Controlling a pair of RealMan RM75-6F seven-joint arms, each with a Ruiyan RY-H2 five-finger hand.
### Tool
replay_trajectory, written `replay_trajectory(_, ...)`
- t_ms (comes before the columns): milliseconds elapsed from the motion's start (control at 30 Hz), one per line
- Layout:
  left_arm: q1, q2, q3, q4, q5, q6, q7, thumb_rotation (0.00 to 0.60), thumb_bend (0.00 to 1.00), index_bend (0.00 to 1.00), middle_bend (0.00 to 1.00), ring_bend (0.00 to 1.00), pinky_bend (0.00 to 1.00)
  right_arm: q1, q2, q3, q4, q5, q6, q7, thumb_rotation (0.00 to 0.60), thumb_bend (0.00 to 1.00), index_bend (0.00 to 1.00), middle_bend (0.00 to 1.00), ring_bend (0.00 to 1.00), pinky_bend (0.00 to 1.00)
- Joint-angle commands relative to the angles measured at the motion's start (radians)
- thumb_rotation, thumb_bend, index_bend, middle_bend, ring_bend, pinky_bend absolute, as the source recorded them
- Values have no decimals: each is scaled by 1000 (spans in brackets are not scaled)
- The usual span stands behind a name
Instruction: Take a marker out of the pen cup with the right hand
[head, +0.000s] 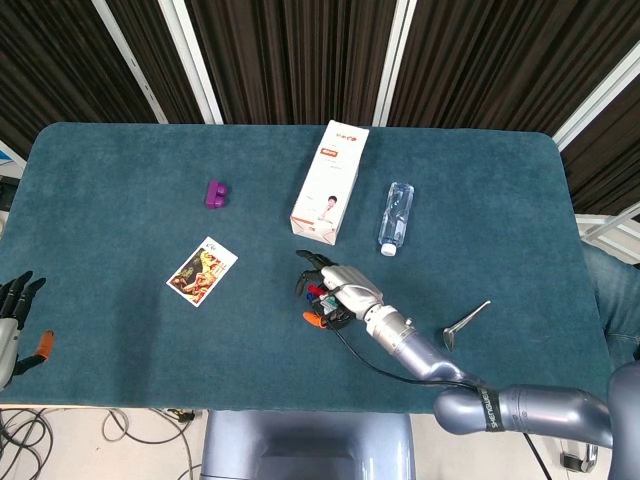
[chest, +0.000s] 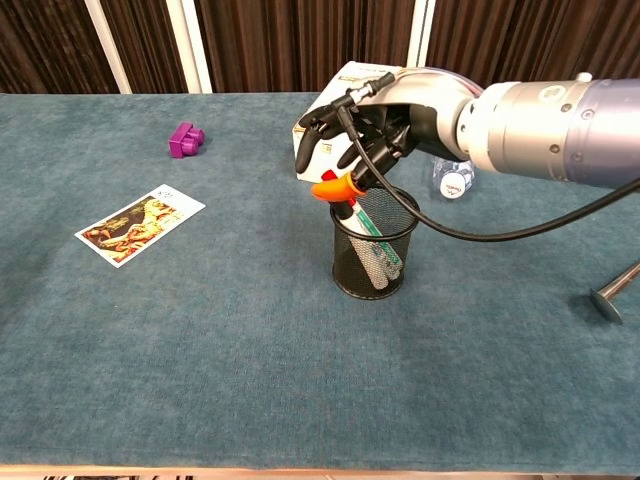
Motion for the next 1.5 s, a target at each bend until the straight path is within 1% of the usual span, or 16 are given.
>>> replay_trajectory(33, 0, 1, 0, -2, -2, -1, 1, 600, 422, 73, 0, 2, 20, 2, -1, 5, 2, 15, 0, -11, 600, 403, 446, 0, 0, 173)
replay_trajectory(300, 0, 3, -2, -4, -5, -2, 2, 600, 422, 74, 0, 2, 20, -3, 1, 5, 19, 38, -12, -22, 600, 404, 467, 0, 0, 173)
replay_trajectory(633, -1, 5, -3, -9, -9, -5, 3, 600, 422, 83, 0, 2, 20, -11, -8, 8, 30, 34, -24, -17, 600, 403, 506, 0, 0, 173)
replay_trajectory(1100, -2, 8, -4, -11, -15, -11, 6, 600, 422, 83, 0, 2, 20, -24, -6, 8, 58, 30, -50, -2, 600, 404, 514, 0, 0, 173)
replay_trajectory(1500, -3, 11, -4, -17, -20, -16, 5, 600, 422, 87, 0, 2, 21, -34, -8, 10, 65, 20, -63, 11, 600, 433, 603, 0, 0, 173)
